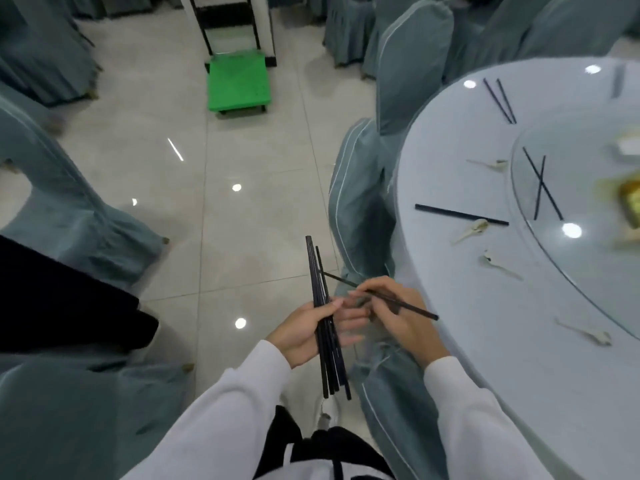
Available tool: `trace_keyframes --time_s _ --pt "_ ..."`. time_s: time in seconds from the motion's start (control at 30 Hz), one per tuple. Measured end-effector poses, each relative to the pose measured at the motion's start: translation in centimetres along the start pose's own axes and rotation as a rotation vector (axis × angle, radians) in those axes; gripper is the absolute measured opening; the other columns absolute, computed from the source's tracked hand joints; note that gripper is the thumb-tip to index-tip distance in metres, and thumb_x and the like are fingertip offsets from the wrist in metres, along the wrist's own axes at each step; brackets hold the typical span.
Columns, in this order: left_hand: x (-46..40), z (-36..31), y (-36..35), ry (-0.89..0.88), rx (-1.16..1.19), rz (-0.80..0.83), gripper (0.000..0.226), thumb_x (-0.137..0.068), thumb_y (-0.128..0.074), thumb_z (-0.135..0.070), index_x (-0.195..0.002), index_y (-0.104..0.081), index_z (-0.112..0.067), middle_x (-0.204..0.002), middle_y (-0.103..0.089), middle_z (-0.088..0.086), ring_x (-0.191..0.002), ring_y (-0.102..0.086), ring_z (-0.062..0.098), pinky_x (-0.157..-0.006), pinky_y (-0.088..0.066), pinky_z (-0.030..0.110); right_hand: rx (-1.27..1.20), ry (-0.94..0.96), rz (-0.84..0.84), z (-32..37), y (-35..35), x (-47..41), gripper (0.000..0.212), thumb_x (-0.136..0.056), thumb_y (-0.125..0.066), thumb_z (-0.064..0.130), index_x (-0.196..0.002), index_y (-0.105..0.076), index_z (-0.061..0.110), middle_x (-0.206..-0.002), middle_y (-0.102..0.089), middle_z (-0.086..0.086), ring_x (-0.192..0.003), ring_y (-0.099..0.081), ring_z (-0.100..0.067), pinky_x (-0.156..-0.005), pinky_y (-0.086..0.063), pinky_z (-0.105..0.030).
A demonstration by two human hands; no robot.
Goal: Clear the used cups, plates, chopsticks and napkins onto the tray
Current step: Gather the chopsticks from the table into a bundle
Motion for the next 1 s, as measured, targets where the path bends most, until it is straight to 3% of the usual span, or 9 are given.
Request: trace_keyframes --time_s 0.13,0.23,0.37,0.5,0.57,0.63,0.7,0.83,1.0 --pt "-3.2 -1.6 -1.8 0.05 0.032 0.009 0.032 -0.113 -0.041 -0.015 -0.13 -0.061 0.002 -0.137 -0.068 0.022 -0.122 -0.07 0.028 -0.088 -0.063 0.047 -0.115 -0.079 -0.099 -0.8 2.2 -0.1 0.021 -0.104 -0.062 0.019 -0.123 -0.067 0.029 -0.121 -0.076 0.005 -0.119 -0.071 -0.016 -0.099 -0.055 -0.024" --pt "-5.5 -2.5 -3.4 0.083 -0.015 0.051 0.038 -0.113 -0.039 -0.018 -0.139 -0.059 0.001 -0.141 -0.065 0.02 -0.127 -0.067 0.028 -0.092 -0.062 0.049 -0.032 -0.105 -0.182 -1.2 3.3 0.3 0.03 -0.11 -0.045 0.028 -0.131 -0.067 0.026 -0.127 -0.071 0.007 -0.123 -0.065 -0.011 -0.102 -0.047 -0.015" --pt "-8.3 -3.7 -5.2 0.136 -0.082 0.098 0.038 -0.114 -0.041 -0.018 -0.142 -0.056 0.002 -0.14 -0.065 0.02 -0.127 -0.066 0.031 -0.101 -0.057 0.057 0.072 -0.164 -0.369 -1.5 3.6 -0.1 0.028 -0.105 -0.045 0.015 -0.122 -0.065 0.023 -0.111 -0.068 0.013 -0.108 -0.063 0.0 -0.091 -0.043 -0.007" --pt "-11.3 -6.2 -6.0 0.17 -0.076 0.124 0.036 -0.114 -0.037 -0.017 -0.139 -0.054 0.002 -0.147 -0.059 0.024 -0.131 -0.059 0.036 -0.108 -0.051 0.056 -0.055 -0.245 -0.5 -1.6 3.0 -2.2 0.016 -0.102 -0.063 0.01 -0.103 -0.059 0.026 -0.094 -0.071 0.008 -0.084 -0.071 -0.011 -0.075 -0.055 -0.019" --pt "-12.7 -7.8 -6.7 0.182 -0.04 0.131 0.034 -0.114 -0.038 -0.015 -0.138 -0.053 0.003 -0.136 -0.066 0.023 -0.114 -0.07 0.032 -0.083 -0.064 0.043 -0.121 -0.254 -0.55 -1.5 2.6 -3.2 0.01 -0.102 -0.068 0.011 -0.103 -0.066 0.021 -0.096 -0.075 0.002 -0.089 -0.075 -0.019 -0.081 -0.058 -0.026" --pt "-14.0 -9.3 -7.5 0.206 0.012 0.142 0.029 -0.114 -0.039 -0.014 -0.128 -0.056 0.003 -0.121 -0.072 0.022 -0.1 -0.076 0.028 -0.068 -0.063 0.035 -0.2 -0.264 -0.61 -1.7 2.2 -4.3 0.007 -0.103 -0.066 0.019 -0.107 -0.072 0.017 -0.103 -0.077 -0.004 -0.099 -0.074 -0.024 -0.088 -0.059 -0.03" --pt "-15.4 -11.0 -8.5 0.201 0.053 0.137 0.023 -0.113 -0.04 -0.015 -0.118 -0.058 -0.001 -0.116 -0.073 0.021 -0.101 -0.076 0.028 -0.073 -0.063 0.037 -0.334 -0.325 -0.727 -2.3 2.1 -5.5 0.022 -0.105 -0.059 0.029 -0.114 -0.074 0.015 -0.109 -0.076 -0.008 -0.105 -0.072 -0.026 -0.092 -0.058 -0.037" --pt "-18.3 -14.7 -9.6 0.099 0.078 0.087 0.023 -0.113 -0.042 -0.013 -0.111 -0.06 0.0 -0.108 -0.076 0.021 -0.094 -0.078 0.029 -0.079 -0.065 0.039 -0.694 -0.522 -0.976 -3.1 2.0 -7.8 0.039 -0.111 -0.045 0.037 -0.108 -0.08 0.02 -0.098 -0.075 -0.009 -0.09 -0.068 -0.019 -0.086 -0.054 -0.038" --pt "-20.0 -17.2 -10.6 0.017 0.021 0.1 0.021 -0.114 -0.042 -0.014 -0.111 -0.056 0.001 -0.098 -0.077 0.022 -0.088 -0.078 0.03 -0.081 -0.066 0.039 -0.809 -0.65 -1.18 -2.6 2.0 -11.2 0.037 -0.109 -0.05 0.038 -0.098 -0.081 0.021 -0.105 -0.079 -0.007 -0.1 -0.072 -0.024 -0.083 -0.058 -0.036"
Point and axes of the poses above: each hand's wrist, its own x-axis away from the middle knuckle, its own y-axis out of the back of the hand, z = x × y, the point moved 5 cm from there along -x, towards the middle knuckle
